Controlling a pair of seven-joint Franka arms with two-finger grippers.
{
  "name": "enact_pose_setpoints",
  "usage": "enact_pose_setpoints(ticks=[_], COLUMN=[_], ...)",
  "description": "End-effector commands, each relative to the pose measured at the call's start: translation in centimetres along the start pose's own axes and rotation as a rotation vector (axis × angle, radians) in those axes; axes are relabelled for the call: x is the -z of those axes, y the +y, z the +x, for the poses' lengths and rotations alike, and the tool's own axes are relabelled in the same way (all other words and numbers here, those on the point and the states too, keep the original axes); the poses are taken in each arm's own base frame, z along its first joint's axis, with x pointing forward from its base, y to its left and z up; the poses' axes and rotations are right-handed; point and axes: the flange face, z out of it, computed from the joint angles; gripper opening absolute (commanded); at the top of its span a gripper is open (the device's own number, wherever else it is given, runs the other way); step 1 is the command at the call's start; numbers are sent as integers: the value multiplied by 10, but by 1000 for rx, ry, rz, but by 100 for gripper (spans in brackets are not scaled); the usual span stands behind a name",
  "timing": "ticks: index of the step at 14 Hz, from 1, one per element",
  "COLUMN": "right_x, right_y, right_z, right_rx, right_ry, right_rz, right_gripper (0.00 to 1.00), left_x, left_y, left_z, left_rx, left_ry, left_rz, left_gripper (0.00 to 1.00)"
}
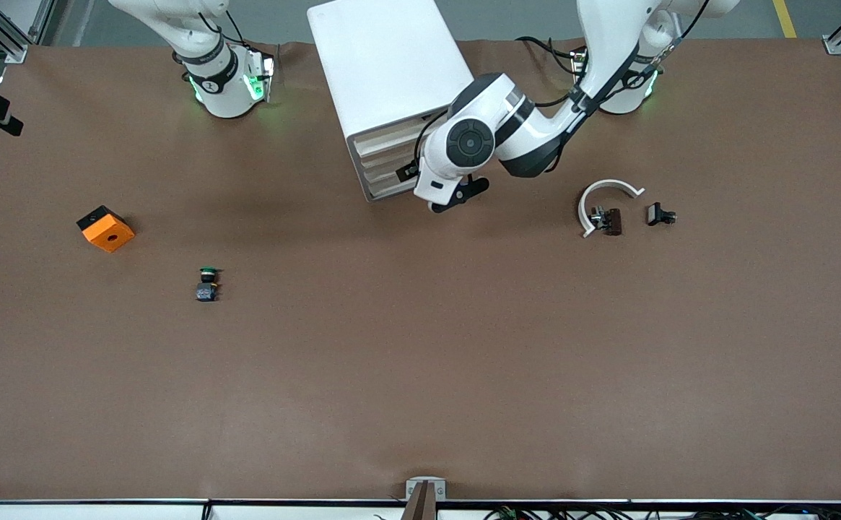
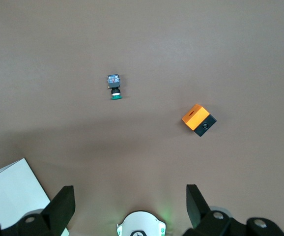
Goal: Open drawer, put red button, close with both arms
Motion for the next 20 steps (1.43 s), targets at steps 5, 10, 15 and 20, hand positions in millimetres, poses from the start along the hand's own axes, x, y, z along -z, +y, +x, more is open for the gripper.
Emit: enact_pose_setpoints(ticks=[5, 10, 15, 20], right_x=[-5, -5, -6, -7], right_y=[-16, -18, -14, -12], right_z=[-7, -8, -6, -5], right_rx=[13, 1, -10, -11], right_ry=[12, 12, 15, 20], right_rz=[-2, 6, 7, 8], right_gripper=[100, 100, 100, 100], left_x=[126, 218, 243, 277], left_y=[-36, -87, -123, -157], left_z=[87, 147, 173, 179], left_rx=[87, 54, -13, -126], left_ry=[143, 228, 298, 371], left_rz=[-127, -111, -50, 15], left_gripper=[100, 100, 100, 100])
